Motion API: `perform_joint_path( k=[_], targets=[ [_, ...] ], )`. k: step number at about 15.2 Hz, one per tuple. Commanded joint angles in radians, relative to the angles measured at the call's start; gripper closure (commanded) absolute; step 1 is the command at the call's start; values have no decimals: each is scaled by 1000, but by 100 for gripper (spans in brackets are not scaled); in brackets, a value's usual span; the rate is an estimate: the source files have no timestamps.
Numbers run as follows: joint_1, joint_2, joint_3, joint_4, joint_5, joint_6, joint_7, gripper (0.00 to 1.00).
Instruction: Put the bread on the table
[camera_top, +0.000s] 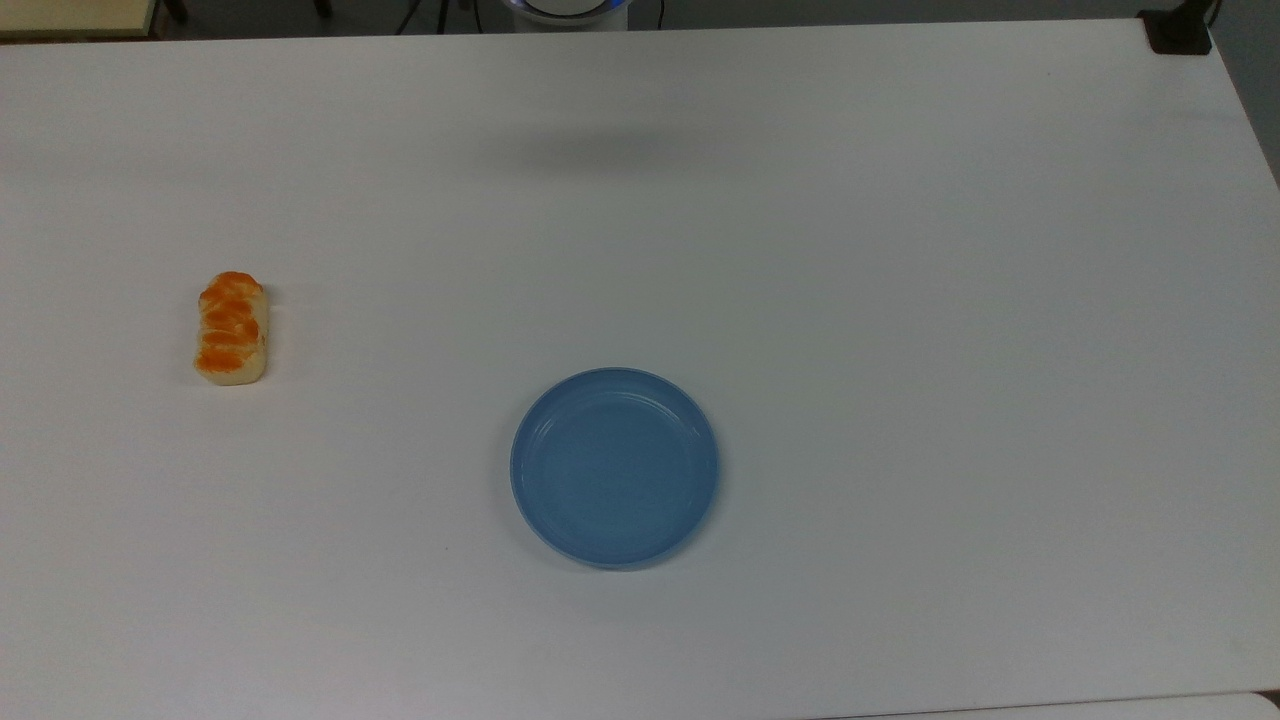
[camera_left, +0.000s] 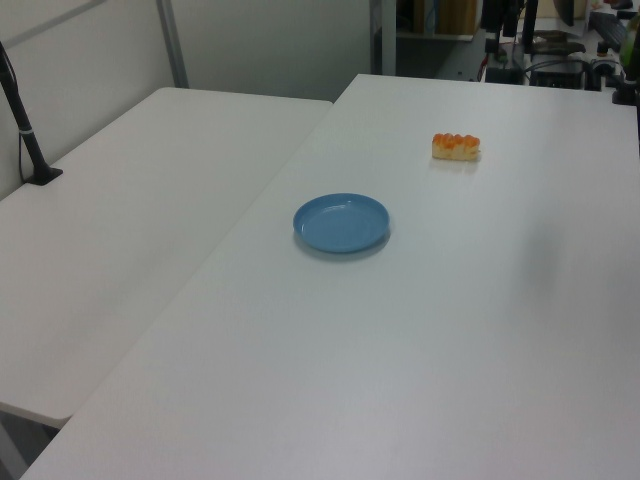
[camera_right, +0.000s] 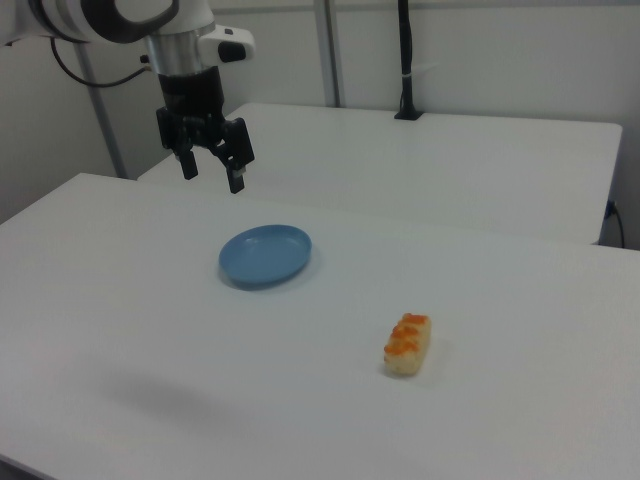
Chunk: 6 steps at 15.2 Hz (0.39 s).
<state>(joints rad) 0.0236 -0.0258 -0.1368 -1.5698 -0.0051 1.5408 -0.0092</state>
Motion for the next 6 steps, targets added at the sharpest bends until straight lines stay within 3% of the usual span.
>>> perform_joint_path(
  k=[1, 6],
  targets=[
    [33, -17, -32, -50, -3, 80, -72, 0],
    [27, -11, -32, -44, -4, 90, -116, 0]
  ],
)
